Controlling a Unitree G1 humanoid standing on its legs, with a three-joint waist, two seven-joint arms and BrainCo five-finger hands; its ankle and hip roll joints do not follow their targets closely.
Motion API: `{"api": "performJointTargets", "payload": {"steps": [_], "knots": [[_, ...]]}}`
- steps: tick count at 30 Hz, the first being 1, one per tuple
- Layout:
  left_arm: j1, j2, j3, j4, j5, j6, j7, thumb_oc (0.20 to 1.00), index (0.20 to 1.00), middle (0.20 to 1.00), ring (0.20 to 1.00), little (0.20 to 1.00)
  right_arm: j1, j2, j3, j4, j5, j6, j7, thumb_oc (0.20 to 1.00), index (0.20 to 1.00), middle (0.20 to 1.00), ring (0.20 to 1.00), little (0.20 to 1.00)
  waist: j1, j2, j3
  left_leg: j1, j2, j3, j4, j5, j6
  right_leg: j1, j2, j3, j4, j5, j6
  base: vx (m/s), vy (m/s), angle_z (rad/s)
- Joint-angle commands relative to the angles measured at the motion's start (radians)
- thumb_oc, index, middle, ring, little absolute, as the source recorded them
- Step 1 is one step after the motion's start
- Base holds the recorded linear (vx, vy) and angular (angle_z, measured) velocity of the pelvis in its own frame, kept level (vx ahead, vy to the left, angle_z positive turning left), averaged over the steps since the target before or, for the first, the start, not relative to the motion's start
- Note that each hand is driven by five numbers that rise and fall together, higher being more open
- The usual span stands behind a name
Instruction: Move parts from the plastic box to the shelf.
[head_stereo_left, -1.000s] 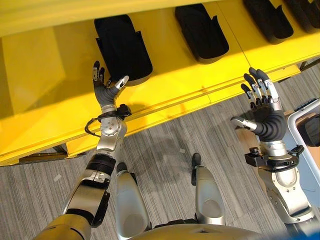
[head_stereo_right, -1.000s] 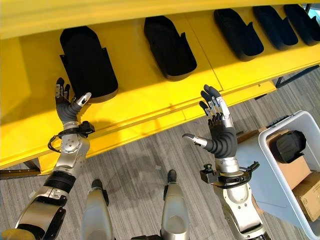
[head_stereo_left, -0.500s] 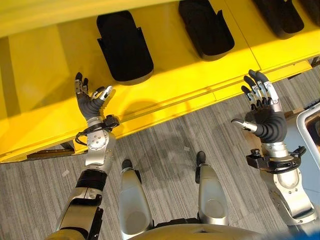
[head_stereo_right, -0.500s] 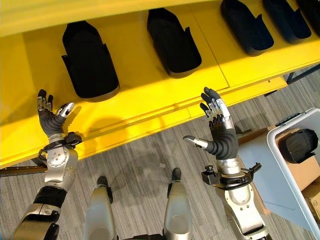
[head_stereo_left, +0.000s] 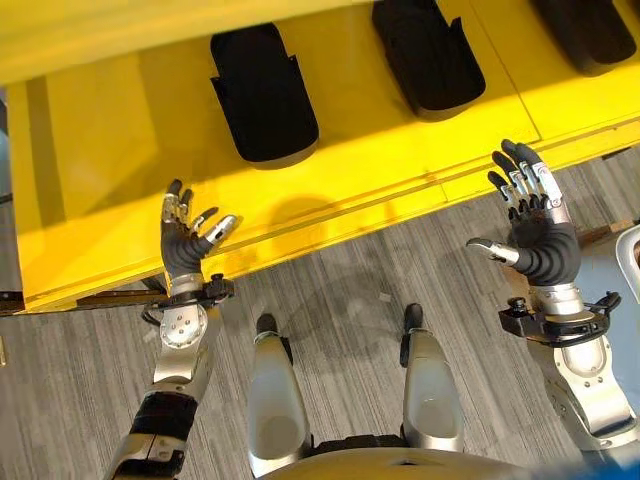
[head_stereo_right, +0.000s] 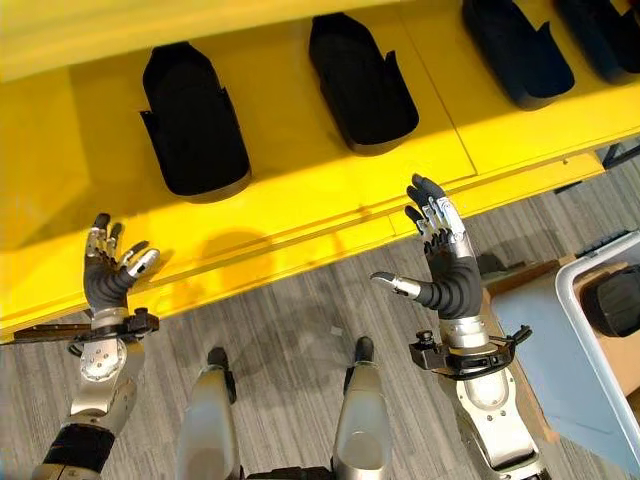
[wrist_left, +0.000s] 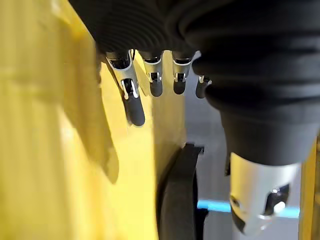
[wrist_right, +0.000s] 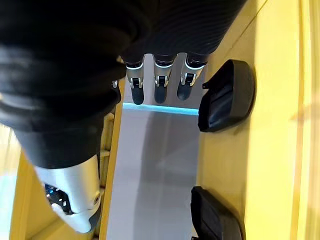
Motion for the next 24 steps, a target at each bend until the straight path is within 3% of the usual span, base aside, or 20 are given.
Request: {"api": "performJointTargets", "payload": {"steps": [1,4,5,12,16,19,20,21,24], "knots": [[0.177,0.050,-0.069,-0.079,-0.057,0.046,-0.183,1.000,1.000,1.000,1.000,1.000,-0.001,0.001,-0.043,0.023,0.032,-0.030,0.025,1.000,1.000,1.000,1.000,1.000,0.012,-0.015,-0.068,0.039,0.023,-0.043,-0.119,0.161,-0.007,0.025,0.026,-0.007,0.074,0.031,-0.048,0.13,-0.108,-0.01],[0.242,0.089,-0.082,-0.169,-0.073,0.047,-0.243,1.000,1.000,1.000,1.000,1.000,0.018,-0.011,-0.046,0.055,0.008,-0.022,0.027,1.000,1.000,1.000,1.000,1.000,0.015,0.006,-0.092,0.092,0.040,-0.045,-0.183,0.194,-0.010,0.063,0.045,-0.024,0.052,0.024,-0.049,0.13,-0.095,0.00],[0.270,0.114,-0.093,-0.219,-0.066,0.042,-0.278,1.000,1.000,1.000,1.000,1.000,0.027,-0.025,-0.053,0.064,-0.075,-0.020,0.009,1.000,1.000,1.000,1.000,1.000,0.013,0.024,-0.110,0.130,0.055,-0.042,-0.231,0.219,-0.011,0.082,0.060,-0.033,0.046,0.011,-0.050,0.09,-0.075,-0.03],[0.323,0.153,-0.143,-0.348,-0.166,0.064,-0.391,1.000,1.000,1.000,1.000,1.000,0.077,-0.060,-0.056,0.093,-0.055,-0.014,0.056,1.000,1.000,1.000,1.000,1.000,-0.008,0.077,-0.178,0.281,0.126,0.007,-0.387,0.304,-0.001,0.106,0.128,-0.025,0.084,-0.062,-0.084,0.07,-0.099,-0.19],[0.273,0.163,-0.182,-0.362,-0.158,0.065,-0.411,1.000,1.000,1.000,1.000,1.000,0.064,-0.081,-0.045,0.108,-0.030,-0.013,0.074,1.000,1.000,1.000,1.000,1.000,-0.025,0.115,-0.239,0.323,0.177,0.036,-0.458,0.443,-0.009,0.096,0.192,-0.010,0.104,-0.103,-0.126,0.04,-0.181,-0.31],[0.217,0.149,-0.196,-0.328,-0.130,0.062,-0.396,1.000,1.000,1.000,1.000,1.000,0.059,-0.079,-0.047,0.122,-0.021,-0.014,0.068,1.000,1.000,1.000,1.000,1.000,-0.033,0.122,-0.257,0.307,0.188,0.059,-0.447,0.578,-0.016,0.126,0.217,-0.019,0.040,-0.094,-0.153,0.05,-0.175,-0.20],[0.209,0.144,-0.194,-0.326,-0.126,0.059,-0.392,1.000,1.000,1.000,1.000,1.000,0.062,-0.079,-0.051,0.124,-0.023,-0.013,0.066,1.000,1.000,1.000,1.000,1.000,-0.036,0.120,-0.260,0.303,0.180,0.065,-0.443,0.584,-0.014,0.139,0.219,-0.020,0.010,-0.083,-0.158,0.07,-0.155,-0.10],[0.209,0.131,-0.191,-0.317,-0.142,0.060,-0.395,1.000,1.000,1.000,1.000,1.000,0.064,-0.078,-0.049,0.132,-0.031,-0.011,0.067,1.000,1.000,1.000,1.000,1.000,-0.035,0.111,-0.264,0.305,0.144,0.053,-0.430,0.551,-0.003,0.161,0.216,-0.014,-0.036,-0.070,-0.159,0.08,-0.145,0.01],[0.220,0.107,-0.181,-0.316,-0.140,0.061,-0.399,1.000,1.000,1.000,1.000,1.000,0.075,-0.079,-0.062,0.134,-0.031,-0.008,0.081,1.000,1.000,1.000,1.000,1.000,-0.024,0.096,-0.282,0.290,-0.018,-0.012,-0.415,0.403,0.045,0.217,0.227,0.011,-0.173,-0.010,-0.164,0.08,-0.136,-0.13]]}}
